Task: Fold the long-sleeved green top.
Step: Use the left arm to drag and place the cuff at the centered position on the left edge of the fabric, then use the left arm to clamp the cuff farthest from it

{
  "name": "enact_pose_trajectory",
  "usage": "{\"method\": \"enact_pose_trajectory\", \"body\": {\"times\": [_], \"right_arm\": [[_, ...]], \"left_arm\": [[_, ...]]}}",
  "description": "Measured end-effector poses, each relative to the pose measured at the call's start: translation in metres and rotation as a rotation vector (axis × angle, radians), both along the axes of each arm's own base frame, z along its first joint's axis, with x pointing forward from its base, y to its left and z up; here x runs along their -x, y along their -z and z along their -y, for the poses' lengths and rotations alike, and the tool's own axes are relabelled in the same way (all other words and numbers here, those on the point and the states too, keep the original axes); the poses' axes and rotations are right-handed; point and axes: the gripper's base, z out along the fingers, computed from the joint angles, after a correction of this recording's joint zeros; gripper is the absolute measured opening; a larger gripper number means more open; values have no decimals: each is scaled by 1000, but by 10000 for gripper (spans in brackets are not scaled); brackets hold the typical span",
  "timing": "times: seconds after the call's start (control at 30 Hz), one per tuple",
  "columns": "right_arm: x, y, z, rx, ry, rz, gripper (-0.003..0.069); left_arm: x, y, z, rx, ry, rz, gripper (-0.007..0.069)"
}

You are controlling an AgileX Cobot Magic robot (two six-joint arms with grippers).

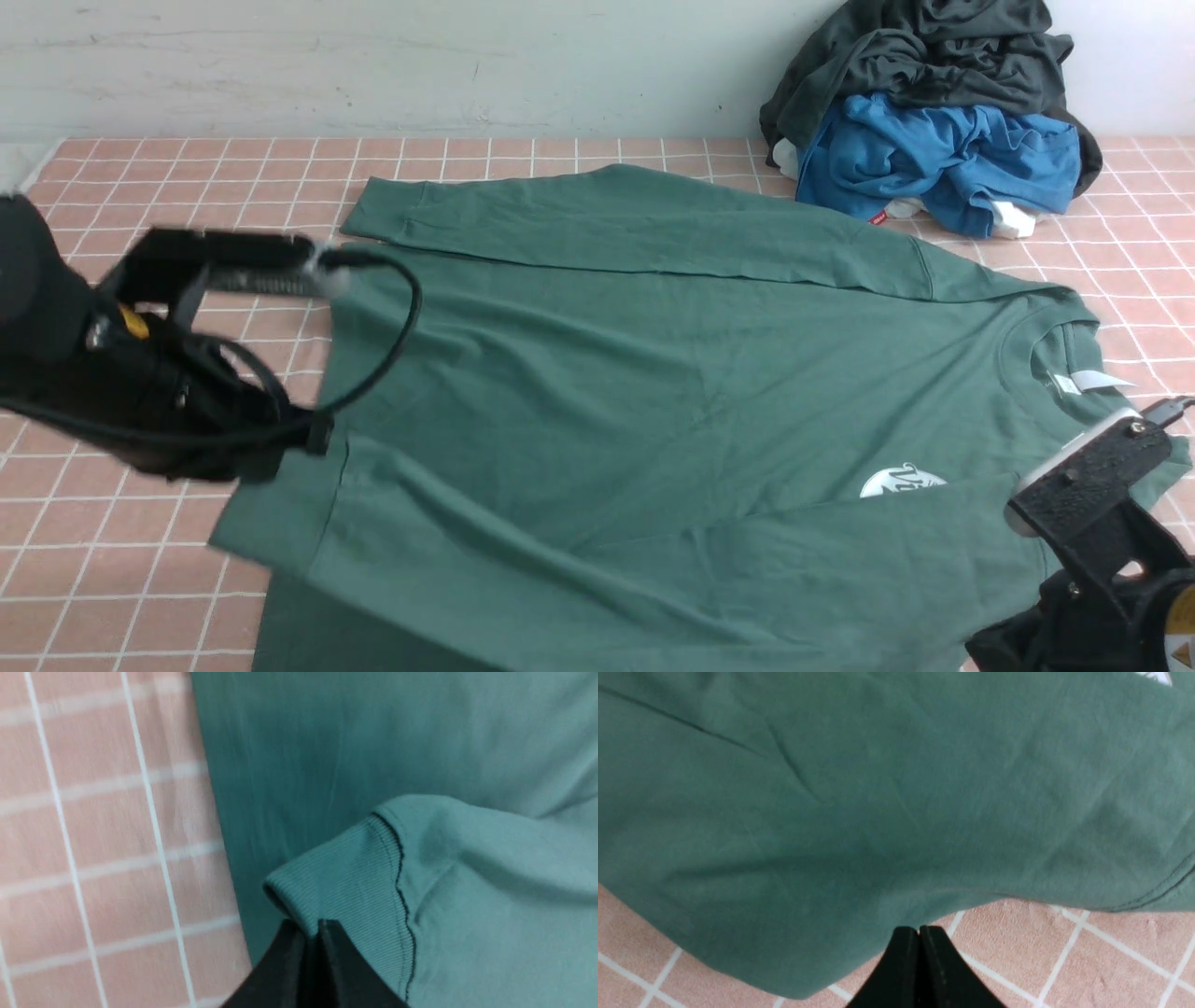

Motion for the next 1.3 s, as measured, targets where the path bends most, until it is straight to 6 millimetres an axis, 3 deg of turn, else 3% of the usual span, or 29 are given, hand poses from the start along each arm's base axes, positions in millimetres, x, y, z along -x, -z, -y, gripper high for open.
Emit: {"method": "enact_pose_trajectory", "body": {"times": [0.07, 0.2, 0.27, 0.4, 0.53, 0.67, 0.73, 0.83, 0.93, 1.1, 1.3], "right_arm": [[-1, 0, 1, 19, -16, 17, -10], [-2, -1, 2, 50, -38, 35, -10], [-2, -1, 2, 55, -41, 37, -10], [-3, -1, 2, 55, -45, 47, -10], [-4, -2, 1, 45, -48, 67, -10], [-5, -3, 0, 34, -49, 85, -10], [-6, -4, 0, 28, -50, 95, -10], [-7, -5, -1, 19, -51, 110, -10], [-8, -6, -2, 9, -53, 127, -10], [-10, -7, -3, -8, -50, 144, -10], [-9, -7, -4, -28, -34, 133, -10]], "left_arm": [[-17, -34, 2, 5, 21, 153, 8], [-40, -52, 5, -17, 42, 253, 8], [-52, -45, 5, -33, 45, 239, 8], [-104, 8, -2, -71, 13, 108, 26], [-150, 46, -17, -88, -29, 31, 141], [-193, 51, -26, -53, -80, 51, 306], [-225, 49, -29, -13, -115, 107, 375], [-262, 53, -32, 54, -152, 164, 400], [-295, 70, -34, 87, -172, 219, 395], [-324, 100, -39, 86, -237, 275, 382], [-333, 121, -42, 109, -306, 292, 377]]}}
